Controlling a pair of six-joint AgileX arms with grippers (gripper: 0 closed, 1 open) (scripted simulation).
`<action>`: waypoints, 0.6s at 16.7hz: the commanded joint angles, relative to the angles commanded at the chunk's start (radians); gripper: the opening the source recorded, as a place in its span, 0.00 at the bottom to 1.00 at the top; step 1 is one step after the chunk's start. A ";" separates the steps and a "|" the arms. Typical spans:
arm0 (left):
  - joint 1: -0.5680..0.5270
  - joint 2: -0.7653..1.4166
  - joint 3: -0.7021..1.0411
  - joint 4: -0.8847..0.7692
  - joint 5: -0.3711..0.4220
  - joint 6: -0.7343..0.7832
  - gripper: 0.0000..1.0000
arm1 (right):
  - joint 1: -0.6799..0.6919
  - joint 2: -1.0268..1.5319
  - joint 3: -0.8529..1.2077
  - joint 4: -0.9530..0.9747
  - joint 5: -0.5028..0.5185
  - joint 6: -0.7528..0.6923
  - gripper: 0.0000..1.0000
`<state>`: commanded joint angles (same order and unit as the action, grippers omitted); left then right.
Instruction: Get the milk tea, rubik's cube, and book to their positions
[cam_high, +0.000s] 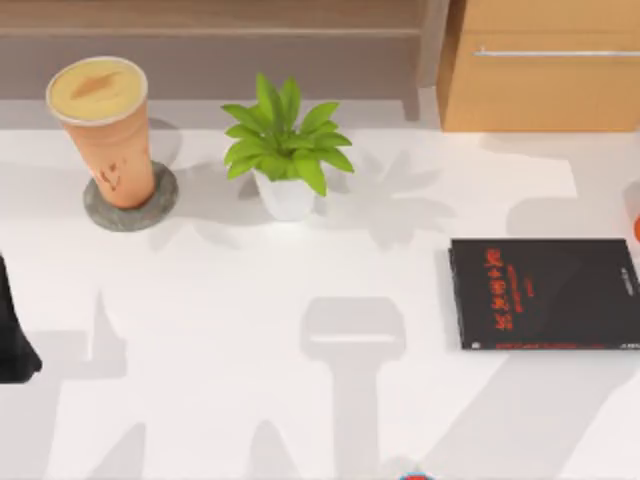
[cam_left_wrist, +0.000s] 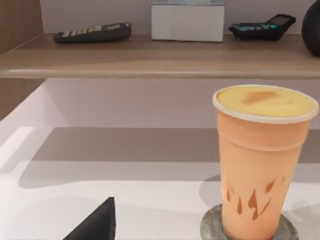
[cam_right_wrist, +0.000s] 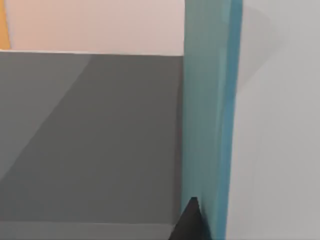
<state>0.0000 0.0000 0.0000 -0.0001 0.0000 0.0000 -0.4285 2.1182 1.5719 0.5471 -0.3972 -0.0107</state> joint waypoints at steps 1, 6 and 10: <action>0.000 0.000 0.000 0.000 0.000 0.000 1.00 | 0.000 0.000 0.000 0.000 0.000 0.000 0.00; 0.000 0.000 0.000 0.000 0.000 0.000 1.00 | 0.000 0.000 0.000 0.000 0.000 0.000 0.00; 0.000 0.000 0.000 0.000 0.000 0.000 1.00 | -0.008 -0.027 -0.016 -0.009 -0.005 0.002 0.00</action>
<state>0.0000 0.0000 0.0000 -0.0001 0.0000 0.0000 -0.4362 2.0914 1.5561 0.5381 -0.4021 -0.0092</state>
